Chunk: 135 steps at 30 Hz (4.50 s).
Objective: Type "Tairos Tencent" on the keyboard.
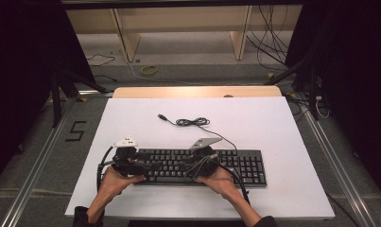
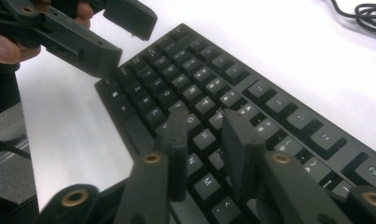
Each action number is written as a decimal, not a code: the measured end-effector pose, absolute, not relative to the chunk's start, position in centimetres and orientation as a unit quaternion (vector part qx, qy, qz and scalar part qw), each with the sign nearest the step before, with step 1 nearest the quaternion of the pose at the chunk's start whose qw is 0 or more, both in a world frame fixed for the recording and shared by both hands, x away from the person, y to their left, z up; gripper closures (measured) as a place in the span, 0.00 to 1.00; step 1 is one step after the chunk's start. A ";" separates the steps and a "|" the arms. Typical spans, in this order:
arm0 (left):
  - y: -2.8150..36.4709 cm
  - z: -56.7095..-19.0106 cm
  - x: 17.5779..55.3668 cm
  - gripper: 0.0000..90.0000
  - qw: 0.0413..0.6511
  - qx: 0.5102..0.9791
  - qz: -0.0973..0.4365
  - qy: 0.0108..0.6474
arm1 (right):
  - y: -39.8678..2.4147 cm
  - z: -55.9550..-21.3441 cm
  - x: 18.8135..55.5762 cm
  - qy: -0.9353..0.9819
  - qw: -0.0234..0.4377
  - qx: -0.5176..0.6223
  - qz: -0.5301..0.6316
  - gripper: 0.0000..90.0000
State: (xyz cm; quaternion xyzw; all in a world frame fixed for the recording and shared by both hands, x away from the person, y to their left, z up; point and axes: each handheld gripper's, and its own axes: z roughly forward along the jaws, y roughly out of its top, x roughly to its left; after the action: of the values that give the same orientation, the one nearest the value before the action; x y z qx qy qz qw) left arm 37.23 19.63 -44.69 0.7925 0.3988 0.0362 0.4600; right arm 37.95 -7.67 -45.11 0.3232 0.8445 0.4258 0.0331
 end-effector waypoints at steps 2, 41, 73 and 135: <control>19.6 -44.7 37.2 0.36 0.460 0.793 0.036 0.398 | -7.6 -45.2 38.0 0.845 0.033 0.325 0.423 0.86; 20.0 -44.9 36.9 0.34 0.455 0.796 0.032 0.398 | -5.7 -47.7 37.9 0.881 0.026 0.299 0.367 1.00; 19.6 -44.9 36.9 0.35 0.446 0.807 0.035 0.386 | -7.7 -45.3 38.3 0.848 0.028 0.322 0.420 0.74; 16.1 -46.5 37.6 0.97 0.352 0.871 0.032 0.342 | -10.4 -43.7 37.5 0.819 0.045 0.340 0.460 0.45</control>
State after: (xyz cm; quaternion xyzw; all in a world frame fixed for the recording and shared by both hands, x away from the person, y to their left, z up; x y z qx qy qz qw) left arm 37.57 16.10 -46.54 0.8707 0.3415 0.0323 0.3524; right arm 37.47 -10.39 -43.74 0.3403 0.8189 0.4600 0.0453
